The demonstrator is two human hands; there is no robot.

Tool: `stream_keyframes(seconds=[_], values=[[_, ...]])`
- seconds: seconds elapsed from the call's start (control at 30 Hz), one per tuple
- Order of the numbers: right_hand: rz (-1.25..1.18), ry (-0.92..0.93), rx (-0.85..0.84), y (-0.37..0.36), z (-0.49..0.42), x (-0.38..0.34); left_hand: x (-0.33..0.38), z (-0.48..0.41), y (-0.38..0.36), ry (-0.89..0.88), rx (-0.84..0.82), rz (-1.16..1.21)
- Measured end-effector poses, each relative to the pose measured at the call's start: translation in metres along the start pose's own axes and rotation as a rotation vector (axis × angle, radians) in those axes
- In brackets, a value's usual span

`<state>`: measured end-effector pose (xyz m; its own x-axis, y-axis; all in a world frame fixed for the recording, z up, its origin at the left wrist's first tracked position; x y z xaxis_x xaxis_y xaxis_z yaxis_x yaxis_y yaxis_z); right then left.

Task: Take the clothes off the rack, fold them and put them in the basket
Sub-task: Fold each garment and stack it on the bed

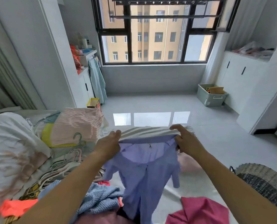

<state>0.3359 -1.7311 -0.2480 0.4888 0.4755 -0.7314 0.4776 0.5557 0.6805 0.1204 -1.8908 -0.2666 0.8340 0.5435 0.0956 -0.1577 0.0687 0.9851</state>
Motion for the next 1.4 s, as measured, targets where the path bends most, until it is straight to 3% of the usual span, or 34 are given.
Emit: stream_keyframes(seconds=[0.1, 0.27, 0.33, 0.43, 0.53, 0.63, 0.7, 0.77, 0.8, 0.93, 1.03, 1.17, 1.33, 1.4], values=[[-0.33, -0.057, -0.149, 0.018, 0.004, -0.003, -0.001, -0.008, 0.017, 0.006, 0.085, 0.442], [-0.642, 0.058, -0.214, 0.04, 0.006, -0.007, 0.009, -0.006, 0.039, -0.024, -0.121, 1.195], [-0.548, 0.158, -0.226, 0.044, 0.004, -0.009, 0.017, -0.007, 0.048, -0.112, -0.145, 1.422], [-0.163, 0.305, -0.172, 0.045, 0.001, -0.014, 0.028, -0.007, 0.059, -0.199, -0.202, 1.618], [0.196, 0.374, 0.068, 0.046, -0.006, -0.015, 0.036, -0.01, 0.065, -0.228, -0.277, 1.722], [0.332, 0.378, 0.296, 0.053, -0.011, -0.02, 0.044, -0.013, 0.072, -0.209, -0.279, 1.813], [0.494, 0.515, 0.453, 0.058, -0.013, -0.024, 0.048, -0.014, 0.078, -0.184, -0.256, 1.894], [0.616, 0.669, 0.504, 0.061, -0.012, -0.032, 0.051, -0.014, 0.085, -0.258, -0.262, 1.827], [0.643, 0.726, 0.493, 0.062, -0.011, -0.036, 0.051, -0.015, 0.088, -0.32, -0.251, 1.676], [0.678, 0.833, 0.449, 0.059, -0.012, -0.048, 0.056, -0.019, 0.092, -0.413, -0.082, 0.605], [0.655, 0.73, 0.353, 0.059, -0.013, -0.053, 0.062, -0.023, 0.099, -0.479, -0.02, 0.318], [0.417, 0.525, 0.138, 0.063, -0.014, -0.05, 0.051, -0.03, 0.12, -0.454, 0.224, 0.474], [0.411, 0.58, -0.073, 0.059, -0.016, -0.052, 0.049, -0.03, 0.117, -0.454, 0.161, 1.007], [0.41, 0.589, -0.109, 0.062, -0.017, -0.053, 0.052, -0.029, 0.115, -0.439, 0.118, 1.117]])
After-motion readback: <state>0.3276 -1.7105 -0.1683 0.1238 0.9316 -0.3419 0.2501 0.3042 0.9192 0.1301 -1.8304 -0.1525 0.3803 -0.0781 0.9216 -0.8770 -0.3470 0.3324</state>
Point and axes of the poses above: each hand's wrist, its own z-axis away from the middle knuckle, its own y-axis out of the back of the hand, x = y × z, the point moved 3 cm from there along -z, towards the middle knuckle, and after that the axes turned 8 degrees about -x, right-handed, at the moved point
